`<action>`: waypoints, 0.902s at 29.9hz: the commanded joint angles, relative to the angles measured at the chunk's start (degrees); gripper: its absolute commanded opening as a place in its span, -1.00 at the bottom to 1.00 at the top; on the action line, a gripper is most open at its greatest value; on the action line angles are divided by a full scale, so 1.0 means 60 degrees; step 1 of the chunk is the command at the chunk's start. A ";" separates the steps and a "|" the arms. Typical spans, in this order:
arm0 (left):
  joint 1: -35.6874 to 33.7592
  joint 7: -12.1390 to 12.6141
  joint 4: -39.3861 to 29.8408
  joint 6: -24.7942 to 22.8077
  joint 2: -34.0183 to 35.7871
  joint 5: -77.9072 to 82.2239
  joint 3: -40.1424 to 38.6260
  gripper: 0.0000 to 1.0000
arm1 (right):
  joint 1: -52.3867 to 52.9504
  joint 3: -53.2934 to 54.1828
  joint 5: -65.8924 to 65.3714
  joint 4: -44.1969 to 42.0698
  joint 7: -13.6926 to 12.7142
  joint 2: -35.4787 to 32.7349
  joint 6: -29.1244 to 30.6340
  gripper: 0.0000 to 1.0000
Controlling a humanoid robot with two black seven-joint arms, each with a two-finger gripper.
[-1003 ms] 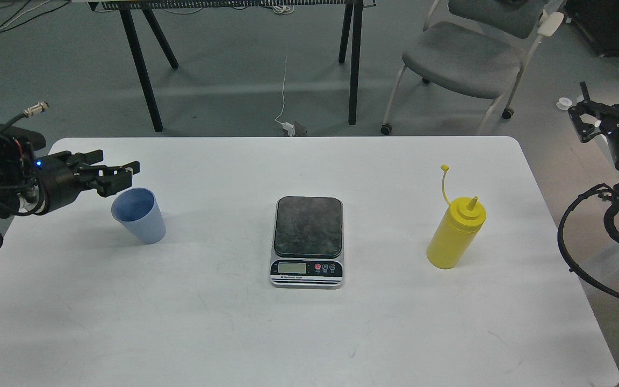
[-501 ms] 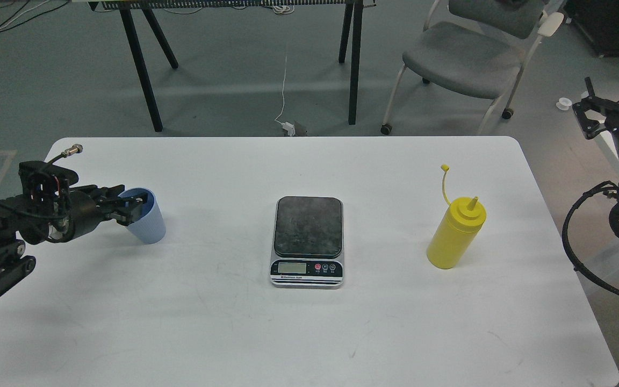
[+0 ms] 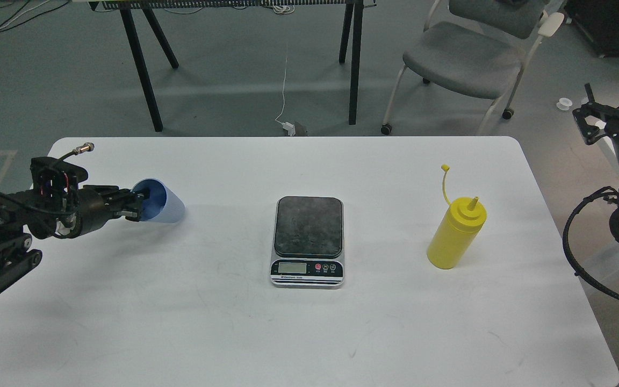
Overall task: Pour seasoning into cup on scale with both arms
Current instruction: 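Lift the blue cup with the left gripper and lower it onto the scale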
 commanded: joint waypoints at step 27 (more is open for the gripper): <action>-0.3361 0.1572 -0.1993 -0.4527 -0.3856 0.1156 0.1210 -0.83 | -0.0860 0.0550 0.0018 0.0419 0.0144 -0.0883 0.0000 0.99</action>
